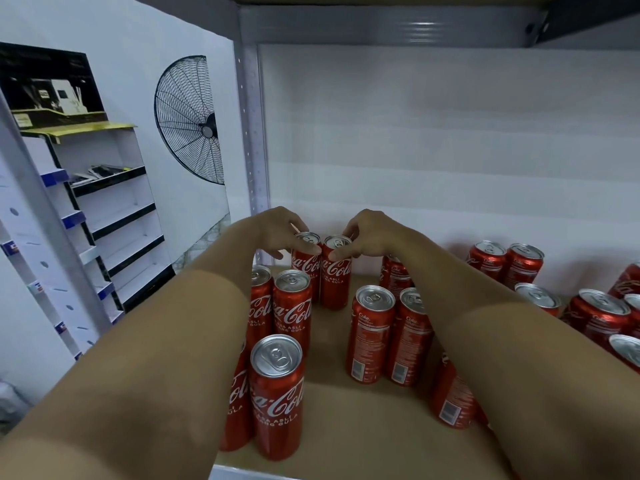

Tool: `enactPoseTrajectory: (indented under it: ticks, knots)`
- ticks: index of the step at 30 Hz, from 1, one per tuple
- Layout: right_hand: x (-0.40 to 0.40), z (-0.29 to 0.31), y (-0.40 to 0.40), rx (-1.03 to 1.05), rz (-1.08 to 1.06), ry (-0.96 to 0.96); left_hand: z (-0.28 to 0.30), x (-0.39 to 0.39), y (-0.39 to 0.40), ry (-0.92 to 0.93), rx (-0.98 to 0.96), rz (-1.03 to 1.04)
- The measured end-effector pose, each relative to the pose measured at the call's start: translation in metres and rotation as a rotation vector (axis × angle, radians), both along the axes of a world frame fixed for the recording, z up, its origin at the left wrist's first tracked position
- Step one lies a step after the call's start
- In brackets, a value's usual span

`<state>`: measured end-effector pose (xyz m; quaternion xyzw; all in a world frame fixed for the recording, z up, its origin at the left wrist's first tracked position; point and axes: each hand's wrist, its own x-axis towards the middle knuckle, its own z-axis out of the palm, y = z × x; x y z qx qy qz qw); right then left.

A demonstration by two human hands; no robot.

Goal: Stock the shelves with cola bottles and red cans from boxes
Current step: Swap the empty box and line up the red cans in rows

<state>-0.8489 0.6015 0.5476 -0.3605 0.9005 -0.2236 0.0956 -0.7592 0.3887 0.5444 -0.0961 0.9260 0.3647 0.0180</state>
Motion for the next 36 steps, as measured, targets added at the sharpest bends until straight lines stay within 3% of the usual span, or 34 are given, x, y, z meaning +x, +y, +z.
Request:
enactPoseTrajectory:
  ticks: [21,29,36]
  knots:
    - [0.008,-0.003,-0.032,-0.06,0.093,0.039,0.002,0.015,-0.022,0.055,-0.107,0.069]
    - [0.016,-0.003,-0.056,-0.044,0.123,0.067,-0.008,0.028,-0.036,0.051,0.09,0.255]
    - [0.018,-0.002,-0.056,-0.04,0.088,0.056,-0.011,0.032,-0.033,0.056,0.161,0.256]
